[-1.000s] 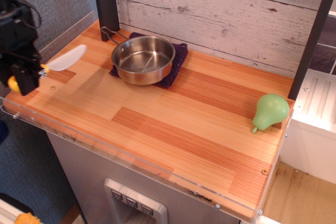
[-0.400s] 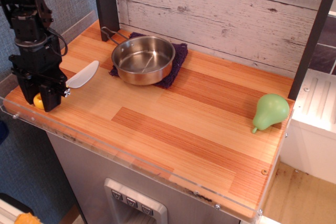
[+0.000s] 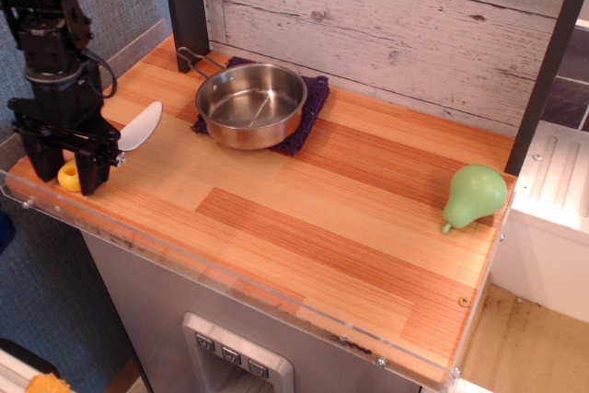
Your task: Move the knife to the bottom left of the counter.
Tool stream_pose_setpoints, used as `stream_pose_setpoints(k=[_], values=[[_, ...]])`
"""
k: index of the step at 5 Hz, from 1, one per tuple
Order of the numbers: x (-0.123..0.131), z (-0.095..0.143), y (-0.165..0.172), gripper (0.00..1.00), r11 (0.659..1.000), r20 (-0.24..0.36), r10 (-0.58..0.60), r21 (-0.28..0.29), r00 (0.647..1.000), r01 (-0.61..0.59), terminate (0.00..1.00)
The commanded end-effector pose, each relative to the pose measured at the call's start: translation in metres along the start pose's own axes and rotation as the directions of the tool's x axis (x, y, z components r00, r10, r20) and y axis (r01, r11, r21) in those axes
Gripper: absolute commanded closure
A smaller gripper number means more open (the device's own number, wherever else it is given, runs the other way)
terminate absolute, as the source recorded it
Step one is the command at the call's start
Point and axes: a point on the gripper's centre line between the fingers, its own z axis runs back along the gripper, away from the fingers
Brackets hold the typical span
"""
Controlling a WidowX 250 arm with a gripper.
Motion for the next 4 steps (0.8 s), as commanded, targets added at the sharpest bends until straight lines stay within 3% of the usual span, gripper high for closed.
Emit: stream_pose_setpoints(k=[1,2,3,4], values=[[-0.002,0.061,-0.001,0.00,0.998,0.122,-0.027,0.058,0.992,0.020,0.00],[-0.008,0.097,-0.021,0.00,0.996,0.181,-0.080,0.049,0.980,0.073,0.00],[-0.010,0.104,-0.046,0.00,0.990,0.207,-0.143,0.015,0.968,0.143,0.00],[-0.007,0.094,-0.062,0.00,0.978,0.212,-0.206,0.001,0.955,0.211,0.00]])
